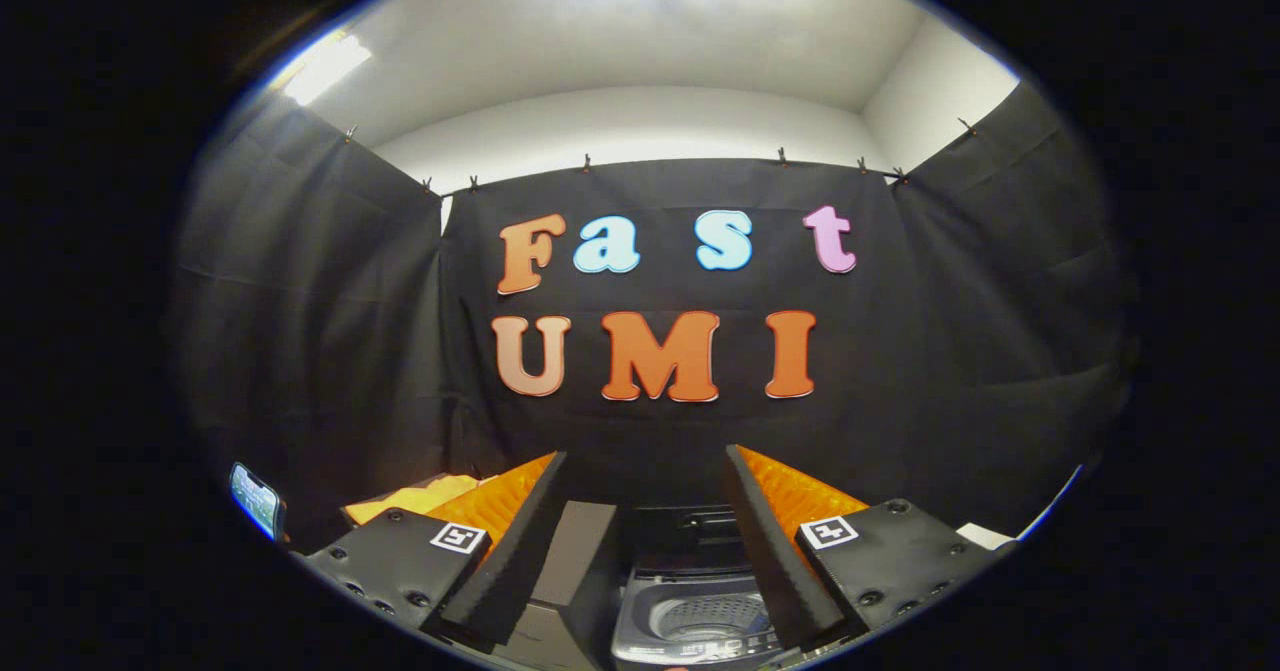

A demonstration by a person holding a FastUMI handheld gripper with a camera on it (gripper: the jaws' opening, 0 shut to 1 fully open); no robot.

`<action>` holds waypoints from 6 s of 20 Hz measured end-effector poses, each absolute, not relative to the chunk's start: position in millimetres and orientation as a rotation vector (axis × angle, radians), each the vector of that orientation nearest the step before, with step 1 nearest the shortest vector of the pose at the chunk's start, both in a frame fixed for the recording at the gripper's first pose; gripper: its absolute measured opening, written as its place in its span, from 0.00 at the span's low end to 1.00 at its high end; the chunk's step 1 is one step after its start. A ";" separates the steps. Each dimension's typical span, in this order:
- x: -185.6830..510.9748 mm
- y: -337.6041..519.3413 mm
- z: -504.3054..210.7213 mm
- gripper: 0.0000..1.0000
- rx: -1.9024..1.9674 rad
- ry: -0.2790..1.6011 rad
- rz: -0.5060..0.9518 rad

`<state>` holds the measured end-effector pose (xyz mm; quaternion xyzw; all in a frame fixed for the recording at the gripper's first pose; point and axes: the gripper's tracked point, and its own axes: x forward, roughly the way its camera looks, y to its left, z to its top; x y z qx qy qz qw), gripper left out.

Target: Put the clothes into the washing machine and then close the washing machine lid.

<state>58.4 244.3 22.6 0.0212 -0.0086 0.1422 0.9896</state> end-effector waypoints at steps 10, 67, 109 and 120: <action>121.1 448.7 -26.8 0.99 0.079 0.109 0.477; 169.6 508.3 -109.0 0.13 0.132 0.211 0.600; 262.2 70.3 -173.8 0.12 0.174 0.223 0.340; 302.0 97.7 -346.0 0.12 0.202 0.483 0.301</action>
